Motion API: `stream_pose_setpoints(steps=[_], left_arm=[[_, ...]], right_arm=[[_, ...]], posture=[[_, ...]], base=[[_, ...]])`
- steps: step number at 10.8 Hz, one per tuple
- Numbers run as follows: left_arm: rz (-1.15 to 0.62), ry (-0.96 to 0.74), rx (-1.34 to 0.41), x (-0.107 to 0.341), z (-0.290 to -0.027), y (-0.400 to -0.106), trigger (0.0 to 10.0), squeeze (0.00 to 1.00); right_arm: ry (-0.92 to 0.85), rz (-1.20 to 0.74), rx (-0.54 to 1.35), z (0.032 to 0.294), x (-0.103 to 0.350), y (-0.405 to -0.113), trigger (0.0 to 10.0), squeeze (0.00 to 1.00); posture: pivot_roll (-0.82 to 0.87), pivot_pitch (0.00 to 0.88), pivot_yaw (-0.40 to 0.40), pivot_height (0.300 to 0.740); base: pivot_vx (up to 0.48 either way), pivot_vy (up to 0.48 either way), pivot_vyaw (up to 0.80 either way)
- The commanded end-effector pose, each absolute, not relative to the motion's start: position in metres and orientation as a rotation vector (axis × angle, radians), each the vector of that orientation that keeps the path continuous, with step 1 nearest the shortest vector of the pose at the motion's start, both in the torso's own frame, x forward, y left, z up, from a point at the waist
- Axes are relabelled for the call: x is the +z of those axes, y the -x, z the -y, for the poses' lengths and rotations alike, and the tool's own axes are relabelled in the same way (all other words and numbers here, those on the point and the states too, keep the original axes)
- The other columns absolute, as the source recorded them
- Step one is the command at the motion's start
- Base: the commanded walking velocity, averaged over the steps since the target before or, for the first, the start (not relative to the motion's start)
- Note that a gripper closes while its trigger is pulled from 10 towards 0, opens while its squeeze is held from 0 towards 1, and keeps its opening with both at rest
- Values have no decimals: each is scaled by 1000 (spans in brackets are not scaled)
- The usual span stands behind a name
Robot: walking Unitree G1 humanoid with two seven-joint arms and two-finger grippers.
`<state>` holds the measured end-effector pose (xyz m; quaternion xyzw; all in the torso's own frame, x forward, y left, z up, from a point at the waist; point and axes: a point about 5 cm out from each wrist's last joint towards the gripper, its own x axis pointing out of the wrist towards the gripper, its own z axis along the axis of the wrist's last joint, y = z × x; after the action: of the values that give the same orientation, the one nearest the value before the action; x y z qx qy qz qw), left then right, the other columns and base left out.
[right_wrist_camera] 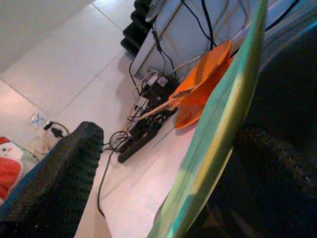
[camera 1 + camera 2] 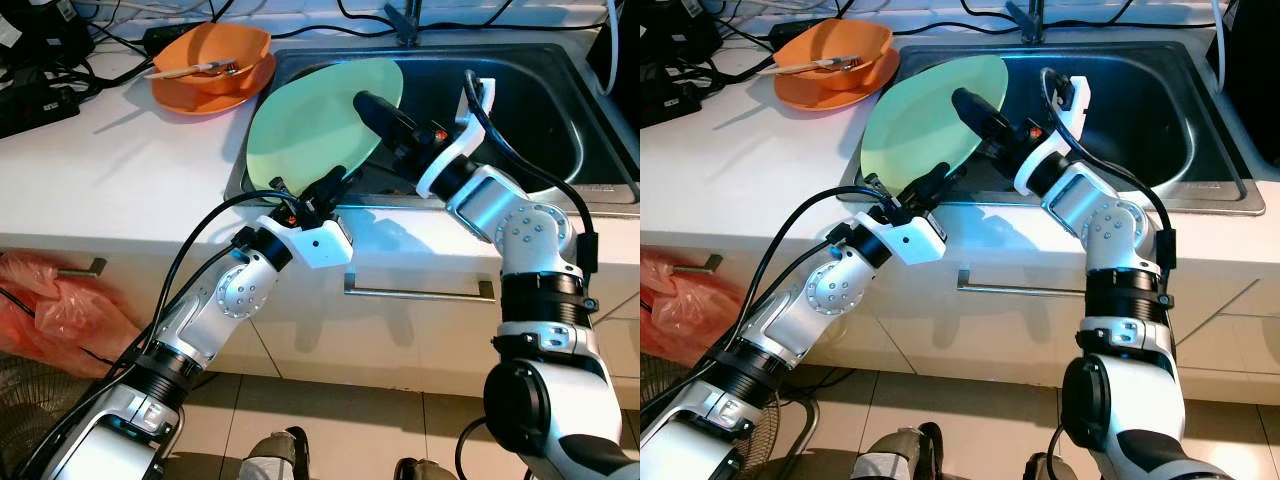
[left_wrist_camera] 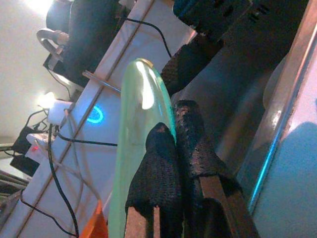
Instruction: Kitchen organization
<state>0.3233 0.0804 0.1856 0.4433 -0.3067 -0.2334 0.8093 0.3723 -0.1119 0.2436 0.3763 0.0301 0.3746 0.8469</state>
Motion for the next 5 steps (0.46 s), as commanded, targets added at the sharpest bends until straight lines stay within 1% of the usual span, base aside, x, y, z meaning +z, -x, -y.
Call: stream_pose_setpoints(steps=[1, 3, 4, 5], left_arm=[[718, -966, -509, 194, -75, -322, 0, 0], [735, -955, -520, 194, -71, -320, 0, 0], [741, -952, -524, 194, -70, -318, 0, 0], [745, -950, -526, 194, -69, -317, 0, 0]], right_arm=[[-802, -41, 845, 99, 254, -373, 10000, 0], [-801, -61, 858, 89, 250, -380, 10000, 0], [-787, -83, 876, 80, 248, -384, 10000, 0], [-779, -94, 879, 74, 247, -388, 4784, 0]], posture=[[105, 172, 106, 740], [105, 176, 106, 740], [108, 179, 103, 740], [113, 181, 99, 740]], base=[[0, 0, 0], [0, 0, 0], [0, 0, 0], [0, 0, 0]])
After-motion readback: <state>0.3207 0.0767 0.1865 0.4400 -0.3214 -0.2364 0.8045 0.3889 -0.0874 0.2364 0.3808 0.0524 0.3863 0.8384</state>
